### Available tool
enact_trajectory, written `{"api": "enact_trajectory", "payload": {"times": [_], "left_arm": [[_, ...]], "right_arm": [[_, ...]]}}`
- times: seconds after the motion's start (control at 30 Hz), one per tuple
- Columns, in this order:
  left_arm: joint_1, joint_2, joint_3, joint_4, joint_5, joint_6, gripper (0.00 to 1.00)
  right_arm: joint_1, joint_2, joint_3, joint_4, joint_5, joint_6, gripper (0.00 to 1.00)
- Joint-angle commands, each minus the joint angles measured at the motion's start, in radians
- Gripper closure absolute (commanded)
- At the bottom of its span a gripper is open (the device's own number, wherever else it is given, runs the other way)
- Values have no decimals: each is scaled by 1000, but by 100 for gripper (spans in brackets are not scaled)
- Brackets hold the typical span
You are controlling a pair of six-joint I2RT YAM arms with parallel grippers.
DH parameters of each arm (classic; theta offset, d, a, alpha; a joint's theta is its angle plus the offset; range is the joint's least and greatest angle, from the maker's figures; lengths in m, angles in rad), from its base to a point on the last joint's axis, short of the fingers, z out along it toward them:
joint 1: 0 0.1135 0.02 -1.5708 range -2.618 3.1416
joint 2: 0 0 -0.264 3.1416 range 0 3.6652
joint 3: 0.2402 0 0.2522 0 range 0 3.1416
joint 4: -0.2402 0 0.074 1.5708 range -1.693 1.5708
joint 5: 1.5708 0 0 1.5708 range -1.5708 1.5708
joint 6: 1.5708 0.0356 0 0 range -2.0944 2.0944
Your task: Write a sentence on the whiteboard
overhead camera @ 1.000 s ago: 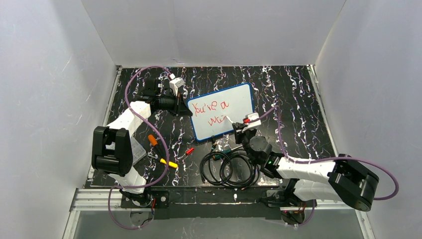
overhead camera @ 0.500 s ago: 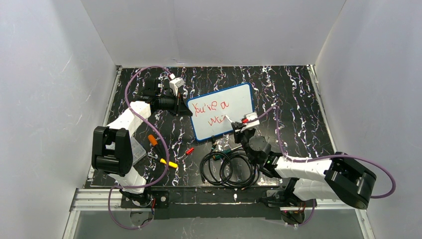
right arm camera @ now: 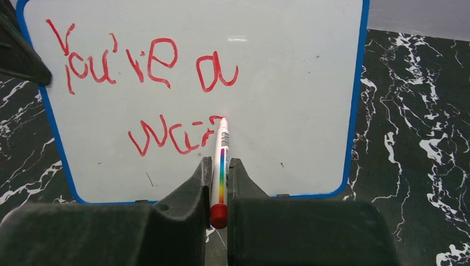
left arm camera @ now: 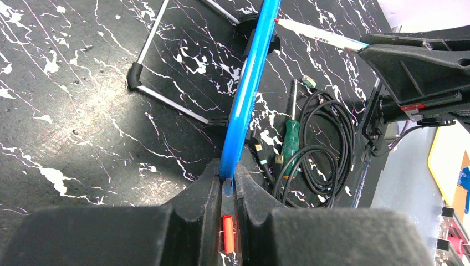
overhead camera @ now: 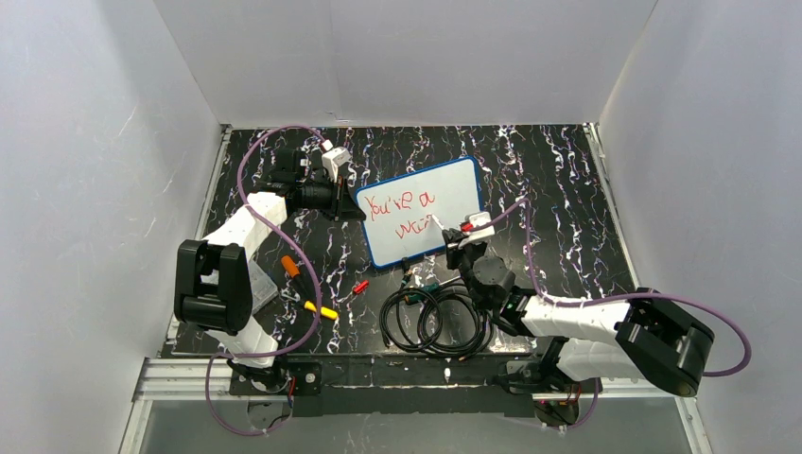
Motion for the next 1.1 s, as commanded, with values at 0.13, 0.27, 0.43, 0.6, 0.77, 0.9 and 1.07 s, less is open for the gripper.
{"api": "enact_trajectory", "payload": {"times": [0.13, 0.27, 0.43, 0.6, 0.77, 0.9, 1.07], "left_arm": [[-4, -32, 19, -5, 13, 7, 100], [-4, -32, 20, -4, 13, 6, 100], [-4, -33, 18, -4, 13, 5, 100], [-4, -33, 18, -4, 13, 5, 100], [-4, -34, 18, -4, 13, 5, 100], [-4, -34, 18, -4, 13, 8, 100], [-4, -33, 18, -4, 13, 8, 100]], "right_arm": [[-7, -52, -29, -48, 50, 53, 99], [-7, -54, -35, -89, 31, 69, 99], [-7, -44, -44, -109, 9, 89, 99], [-7, -56, -46, -103, 14, 90, 99], [-7, -49, -29, -55, 21, 71, 99], [-7, -38, -14, -10, 36, 42, 99], [-7, -20, 5, 40, 48, 5, 99]]}}
